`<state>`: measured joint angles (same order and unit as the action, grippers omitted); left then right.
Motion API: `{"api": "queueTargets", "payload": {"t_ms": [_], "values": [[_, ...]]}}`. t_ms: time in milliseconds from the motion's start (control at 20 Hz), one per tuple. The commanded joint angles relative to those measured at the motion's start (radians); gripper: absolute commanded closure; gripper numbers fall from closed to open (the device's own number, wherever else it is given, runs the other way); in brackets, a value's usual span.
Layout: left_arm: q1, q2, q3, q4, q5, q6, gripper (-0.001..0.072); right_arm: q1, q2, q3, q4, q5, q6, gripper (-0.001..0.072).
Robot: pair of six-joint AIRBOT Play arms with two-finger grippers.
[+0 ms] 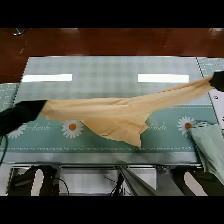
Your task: Fold the shirts.
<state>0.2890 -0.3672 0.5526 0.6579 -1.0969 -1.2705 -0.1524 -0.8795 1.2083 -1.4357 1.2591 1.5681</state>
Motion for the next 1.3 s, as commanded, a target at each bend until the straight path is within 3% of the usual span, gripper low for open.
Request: {"api": "queueTargets", "payload": {"t_ms": [0, 200, 300, 350, 400, 450, 500, 700, 850, 900, 1000, 1050, 1150, 1250], "values": [[-0.119, -0.166, -0.153, -0.026, 0.164, 0.089, 0.0689, -0.052, -0.205, -0.043, 0.166, -0.186, -0.009, 0.0691], [-0.274, -0.481, -0.107, -0.027, 0.396, 0.111, 0.0689, -0.052, -0.381, -0.042, 0.328, -0.299, -0.019, 0.0691], [-0.301, -0.613, -0.048, -0.031, 0.401, 0.11, 0.0685, -0.053, -0.442, -0.042, 0.37, -0.319, -0.012, 0.069], [-0.302, -0.665, -0.011, -0.03, 0.379, 0.11, 0.0588, -0.053, -0.459, -0.042, 0.378, -0.32, -0.01, 0.0672], [-0.299, -0.7, 0.023, -0.029, 0.348, 0.111, 0.0248, -0.058, -0.47, -0.042, 0.389, -0.317, -0.01, 0.04], [-0.284, -0.724, 0.066, -0.01, 0.296, 0.109, -0.0001, -0.07, -0.47, -0.039, 0.4, -0.306, -0.02, 0.0133], [-0.249, -0.733, 0.122, 0.059, 0.213, 0.106, -0.0001, -0.099, -0.47, -0.013, 0.397, -0.256, -0.04, 0.0089], [0.045, -0.697, 0.318, 0.314, -0.058, 0.006, 0.0001, -0.324, -0.449, 0.131, 0.303, 0.046, -0.129, 0.009], [0.286, -0.666, 0.276, 0.202, -0.087, -0.076, 0.0002, -0.494, -0.359, -0.001, 0.259, 0.044, -0.082, 0.0094], [0.319, -0.673, 0.229, 0.091, -0.136, -0.038, 0.0002, -0.515, -0.324, -0.086, 0.274, 0.014, -0.08, 0.0094], [0.29, -0.689, 0.123, -0.105, -0.241, 0.131, 0.0002, -0.517, -0.256, -0.276, 0.323, -0.049, -0.12, 0.0094], [0.244, -0.696, 0.08, -0.132, -0.25, 0.167, 0.0003, -0.517, -0.229, -0.36, 0.391, -0.068, -0.162, 0.0094], [0.114, -0.704, 0.011, -0.131, -0.145, 0.212, 0.0003, -0.517, -0.193, -0.503, 0.541, -0.075, -0.27, 0.0094], [0.002, -0.733, -0.009, -0.132, 0.007, 0.203, 0.0004, -0.517, -0.175, -0.58, 0.592, -0.051, -0.315, 0.0094]]}}
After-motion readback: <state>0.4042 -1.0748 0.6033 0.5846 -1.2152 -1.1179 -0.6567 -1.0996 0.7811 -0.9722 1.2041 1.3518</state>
